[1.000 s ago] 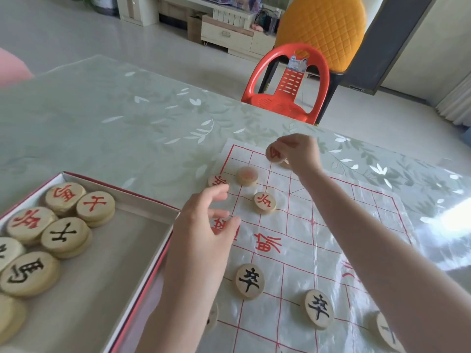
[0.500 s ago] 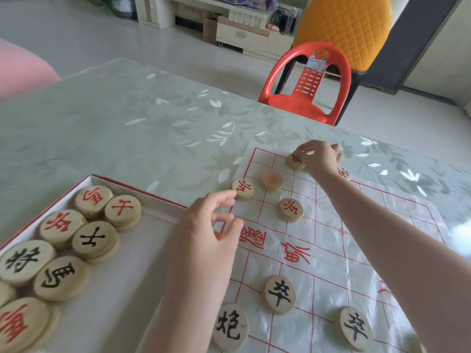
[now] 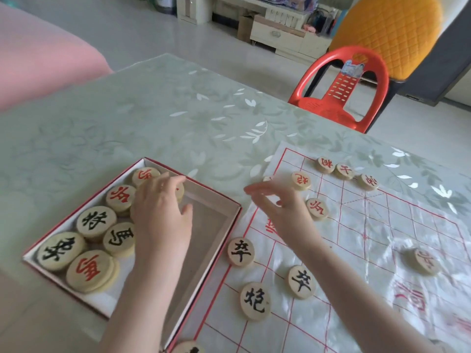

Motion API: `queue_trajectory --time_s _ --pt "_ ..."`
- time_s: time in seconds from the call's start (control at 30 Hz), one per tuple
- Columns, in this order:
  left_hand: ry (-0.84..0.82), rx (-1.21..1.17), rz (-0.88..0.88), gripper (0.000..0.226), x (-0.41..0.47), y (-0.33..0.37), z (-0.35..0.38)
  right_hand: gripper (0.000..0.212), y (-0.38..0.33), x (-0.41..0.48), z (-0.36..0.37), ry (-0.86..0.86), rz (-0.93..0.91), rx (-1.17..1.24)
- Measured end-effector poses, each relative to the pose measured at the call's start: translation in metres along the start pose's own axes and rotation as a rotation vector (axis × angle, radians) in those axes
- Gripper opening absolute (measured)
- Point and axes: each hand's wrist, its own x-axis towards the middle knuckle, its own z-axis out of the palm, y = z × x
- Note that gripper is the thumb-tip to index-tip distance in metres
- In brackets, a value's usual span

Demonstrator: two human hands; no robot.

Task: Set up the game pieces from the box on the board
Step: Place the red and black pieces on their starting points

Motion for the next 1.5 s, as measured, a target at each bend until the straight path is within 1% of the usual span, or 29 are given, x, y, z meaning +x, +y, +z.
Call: queue_trajectory --time_s 0.13,0.27,0.37,0.53,0.6,0.7,0.77,0.83,0.9,1.0,1.03,1.13,1.23,1.3,1.37,1.43,1.5 --pt "-0.016 0.064 -0.027 0.050 0.007 -0.015 0.004 0.020 -0.006 -0.011 0.007 -0.036 0.008 0.015" --pt "0.055 0.089 -0.051 0.051 0.010 -0.020 0.005 0.020 -0.010 -0.014 0.013 -0.070 0.017 0.025" --pt "0.093 0.100 -0.088 0.048 0.009 -0.019 0.005 0.020 -0.010 -0.017 0.020 -0.062 0.008 0.005" --pt "0.076 0.080 -0.133 0.049 0.007 -0.016 0.002 0.021 -0.009 -0.020 0.029 -0.066 -0.007 0.018" --pt "0.119 0.011 -0.136 0.050 0.010 -0.015 -0.008 0.022 -0.010 -0.021 0.031 -0.054 -0.015 0.022" --pt "0.272 -0.183 -0.063 0.053 0.014 -0.011 -0.035 0.024 -0.017 -0.022 0.034 -0.035 -0.044 -0.015" --pt "0.311 -0.325 -0.097 0.054 0.013 -0.010 -0.048 0.023 -0.027 -0.019 0.038 -0.058 -0.080 -0.039" --pt "0.260 -0.399 -0.133 0.054 0.012 -0.010 -0.049 0.026 -0.036 -0.013 0.047 -0.103 -0.114 -0.093" --pt "0.202 -0.416 -0.151 0.055 0.011 -0.010 -0.045 0.033 -0.041 -0.004 0.063 -0.156 -0.141 -0.166" --pt "0.177 -0.450 -0.147 0.054 0.012 -0.006 -0.044 0.044 -0.039 0.013 0.093 -0.186 -0.275 -0.296" --pt "0.168 -0.459 -0.145 0.055 0.012 -0.005 -0.044 0.045 -0.037 0.018 0.102 -0.198 -0.315 -0.347" --pt "0.152 -0.473 -0.148 0.056 0.012 -0.004 -0.044 0.035 -0.032 0.025 0.120 -0.184 -0.406 -0.518" --pt "0.152 -0.485 -0.142 0.056 0.013 -0.004 -0.044 0.031 -0.029 0.025 0.129 -0.116 -0.465 -0.609" --pt "0.141 -0.500 -0.131 0.056 0.013 -0.002 -0.043 0.029 -0.027 0.023 0.128 -0.069 -0.482 -0.602" --pt "0.134 -0.516 -0.118 0.055 0.012 0.001 -0.041 0.029 -0.030 0.020 0.119 0.003 -0.477 -0.539" --pt "0.138 -0.516 -0.100 0.055 0.011 0.005 -0.039 0.038 -0.036 0.013 0.100 0.042 -0.423 -0.358" --pt "0.127 -0.525 -0.085 0.055 0.009 0.012 -0.036 0.049 -0.039 0.005 0.076 0.052 -0.295 -0.154"
